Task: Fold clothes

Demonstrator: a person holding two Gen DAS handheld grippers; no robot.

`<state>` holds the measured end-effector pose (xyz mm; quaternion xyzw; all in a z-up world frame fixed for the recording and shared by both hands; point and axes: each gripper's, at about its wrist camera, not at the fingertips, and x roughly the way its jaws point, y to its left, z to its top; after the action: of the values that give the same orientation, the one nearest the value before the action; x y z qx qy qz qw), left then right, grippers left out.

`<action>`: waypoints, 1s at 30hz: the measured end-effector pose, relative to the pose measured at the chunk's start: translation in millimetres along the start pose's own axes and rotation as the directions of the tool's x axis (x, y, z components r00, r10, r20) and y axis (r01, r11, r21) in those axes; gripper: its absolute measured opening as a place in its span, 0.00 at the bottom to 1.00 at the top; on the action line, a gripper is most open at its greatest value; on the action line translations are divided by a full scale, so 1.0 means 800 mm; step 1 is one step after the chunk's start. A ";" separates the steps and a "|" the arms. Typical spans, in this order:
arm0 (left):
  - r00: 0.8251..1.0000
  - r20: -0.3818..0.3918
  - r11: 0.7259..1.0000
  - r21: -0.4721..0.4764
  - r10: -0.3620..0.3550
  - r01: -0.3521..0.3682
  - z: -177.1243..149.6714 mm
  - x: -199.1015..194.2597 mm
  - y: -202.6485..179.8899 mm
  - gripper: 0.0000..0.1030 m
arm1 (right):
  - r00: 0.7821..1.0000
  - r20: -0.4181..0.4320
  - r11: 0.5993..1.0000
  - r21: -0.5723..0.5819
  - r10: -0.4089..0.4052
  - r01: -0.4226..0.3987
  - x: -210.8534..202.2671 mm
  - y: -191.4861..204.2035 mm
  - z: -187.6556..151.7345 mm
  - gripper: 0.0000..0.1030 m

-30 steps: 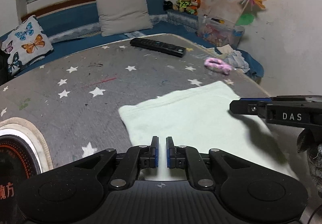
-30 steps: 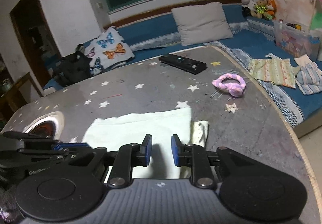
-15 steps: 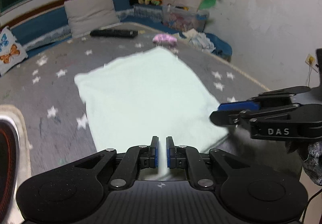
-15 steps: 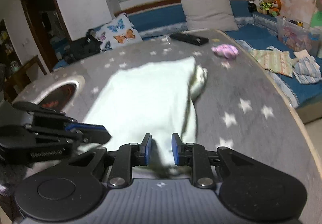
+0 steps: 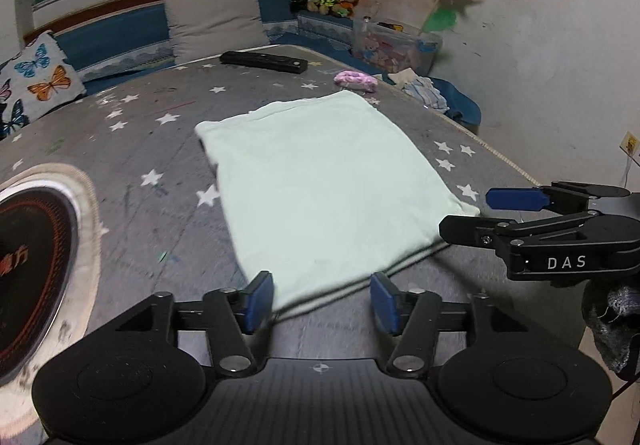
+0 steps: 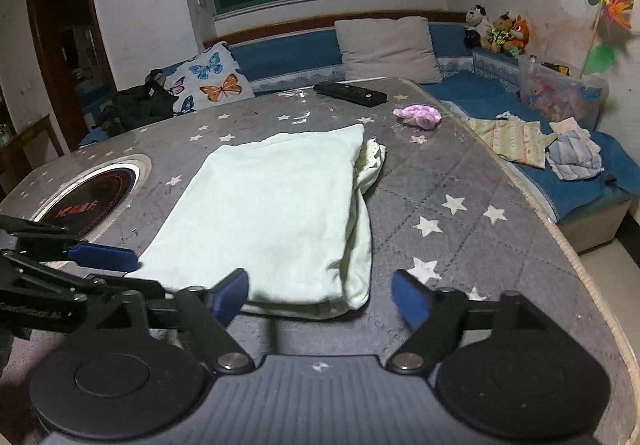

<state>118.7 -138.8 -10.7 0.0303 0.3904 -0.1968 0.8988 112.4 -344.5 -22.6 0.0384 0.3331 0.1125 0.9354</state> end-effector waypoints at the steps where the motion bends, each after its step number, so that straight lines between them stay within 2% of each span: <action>1: 1.000 0.000 1.000 -0.004 0.004 -0.004 -0.003 -0.003 0.000 0.67 | 1.000 0.001 1.000 -0.002 -0.002 0.002 -0.001 0.003 -0.002 0.83; 5: 1.000 0.003 1.000 -0.012 0.018 -0.018 -0.015 -0.013 0.002 0.83 | 1.000 0.005 1.000 -0.008 -0.013 0.013 -0.006 0.015 -0.008 0.93; 12: 0.999 0.014 0.999 -0.034 0.029 -0.028 -0.034 -0.030 0.006 0.96 | 0.999 0.015 0.999 -0.005 -0.050 0.050 -0.015 0.031 -0.019 1.00; 30: 0.996 0.073 0.998 -0.038 0.051 -0.048 -0.062 -0.072 0.007 0.98 | 0.995 0.045 0.995 0.038 -0.089 0.087 -0.038 0.047 -0.041 1.00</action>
<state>50.9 -104.0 -4.3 0.0166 0.3595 -0.1683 0.9177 62.0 -315.1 -23.4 0.0432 0.3147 0.0643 0.9460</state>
